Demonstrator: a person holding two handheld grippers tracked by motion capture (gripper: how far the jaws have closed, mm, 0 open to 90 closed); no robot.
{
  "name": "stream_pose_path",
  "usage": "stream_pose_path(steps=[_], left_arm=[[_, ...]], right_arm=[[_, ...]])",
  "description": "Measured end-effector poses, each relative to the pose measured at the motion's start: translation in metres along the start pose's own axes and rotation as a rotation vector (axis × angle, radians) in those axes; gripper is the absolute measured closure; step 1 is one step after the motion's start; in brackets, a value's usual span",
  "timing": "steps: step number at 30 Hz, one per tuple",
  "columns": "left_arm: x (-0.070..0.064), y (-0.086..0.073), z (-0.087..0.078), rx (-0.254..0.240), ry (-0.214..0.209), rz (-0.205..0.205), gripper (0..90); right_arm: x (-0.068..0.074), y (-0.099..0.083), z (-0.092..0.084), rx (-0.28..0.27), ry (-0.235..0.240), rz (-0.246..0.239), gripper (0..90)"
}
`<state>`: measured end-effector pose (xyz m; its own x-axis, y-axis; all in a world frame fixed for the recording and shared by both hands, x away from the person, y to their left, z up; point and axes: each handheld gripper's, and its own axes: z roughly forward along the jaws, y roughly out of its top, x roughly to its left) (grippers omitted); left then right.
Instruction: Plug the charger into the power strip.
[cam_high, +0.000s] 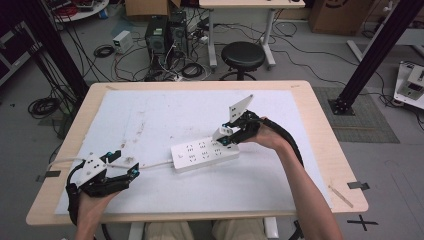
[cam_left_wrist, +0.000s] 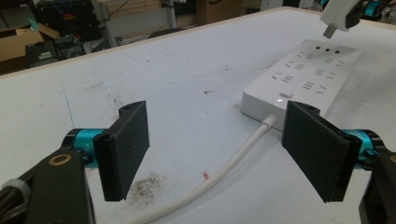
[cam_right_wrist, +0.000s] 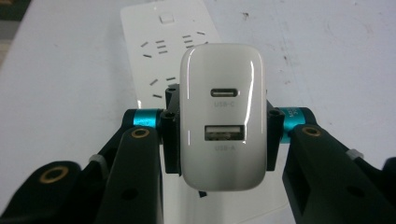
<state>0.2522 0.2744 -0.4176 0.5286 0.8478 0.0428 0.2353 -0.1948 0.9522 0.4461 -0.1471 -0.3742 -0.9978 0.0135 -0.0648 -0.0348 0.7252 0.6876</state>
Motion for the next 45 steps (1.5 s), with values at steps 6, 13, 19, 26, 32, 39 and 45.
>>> stream_pose_path(steps=[6, 13, 19, 26, 32, 39, 45], left_arm=[[0.0, -0.002, -0.001, 0.002, 0.002, -0.007, 23.4], [0.0, -0.007, -0.003, 0.011, 0.006, -0.015, 23.4], [0.0, -0.008, -0.005, 0.017, 0.008, -0.017, 23.4], [0.0, -0.009, -0.005, 0.024, 0.011, -0.02, 23.4], [0.001, -0.011, -0.007, 0.029, 0.018, -0.021, 23.4], [0.0, -0.012, -0.007, 0.031, 0.018, -0.021, 23.4], [-0.001, -0.014, -0.008, 0.032, 0.019, -0.026, 23.4]], right_arm=[[-0.006, 0.001, 0.004, -0.02, 0.037, 0.001, 63.2], [-0.01, 0.005, 0.011, 0.047, 0.059, -0.033, 63.2], [-0.019, 0.012, 0.011, 0.095, 0.084, -0.063, 63.2], [-0.024, 0.018, 0.014, 0.13, 0.11, -0.086, 63.2], [-0.025, 0.02, 0.023, 0.195, 0.136, -0.11, 63.2], [-0.024, 0.023, 0.026, 0.21, 0.135, -0.127, 63.2], [-0.022, 0.027, 0.031, 0.26, 0.128, -0.157, 63.2]])
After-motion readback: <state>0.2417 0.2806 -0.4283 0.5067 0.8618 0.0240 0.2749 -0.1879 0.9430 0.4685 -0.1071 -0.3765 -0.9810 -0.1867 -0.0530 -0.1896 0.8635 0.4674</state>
